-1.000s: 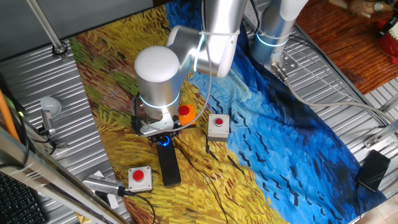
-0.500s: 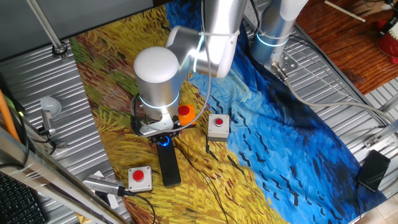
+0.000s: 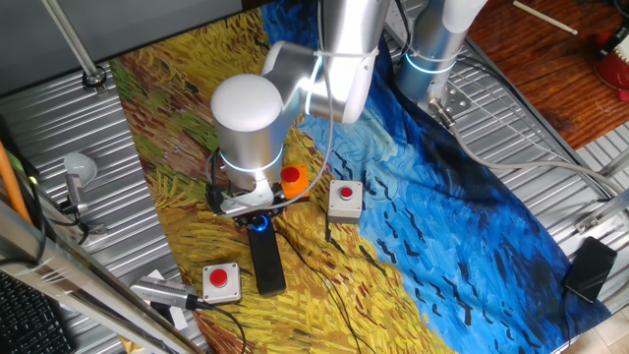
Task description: Turn the knob to decrease the volume of the speaker
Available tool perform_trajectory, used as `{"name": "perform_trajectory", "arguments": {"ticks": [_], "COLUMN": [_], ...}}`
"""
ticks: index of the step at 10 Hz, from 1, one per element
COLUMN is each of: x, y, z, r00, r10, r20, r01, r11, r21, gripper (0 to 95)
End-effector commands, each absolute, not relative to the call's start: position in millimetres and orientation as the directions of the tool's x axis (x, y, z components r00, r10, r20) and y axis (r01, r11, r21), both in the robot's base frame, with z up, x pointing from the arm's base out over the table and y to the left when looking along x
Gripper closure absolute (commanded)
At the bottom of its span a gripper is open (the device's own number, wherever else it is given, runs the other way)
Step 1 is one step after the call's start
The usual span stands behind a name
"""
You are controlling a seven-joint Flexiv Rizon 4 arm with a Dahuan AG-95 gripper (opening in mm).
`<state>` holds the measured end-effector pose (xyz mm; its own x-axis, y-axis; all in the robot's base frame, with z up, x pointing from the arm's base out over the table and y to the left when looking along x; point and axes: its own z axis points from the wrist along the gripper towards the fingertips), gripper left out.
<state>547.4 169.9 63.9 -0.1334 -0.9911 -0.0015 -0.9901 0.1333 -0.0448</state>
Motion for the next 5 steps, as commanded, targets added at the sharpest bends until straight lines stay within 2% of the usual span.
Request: {"name": "perform_trajectory", "arguments": {"ticks": [1, 2, 5], "x": [551.2, 551.3, 551.4], "y": [170.2, 170.2, 170.2], "z": [77.1, 77.1, 74.6], "r00": [-0.602, -0.604, -0.626], "r10": [-0.798, -0.796, -0.779], "r20": [-0.043, -0.036, -0.036], "r01": [-0.798, -0.796, -0.779], "r11": [0.603, 0.605, 0.627], "r21": [-0.014, -0.015, -0.015], "gripper": [57.0, 38.0, 38.0]}}
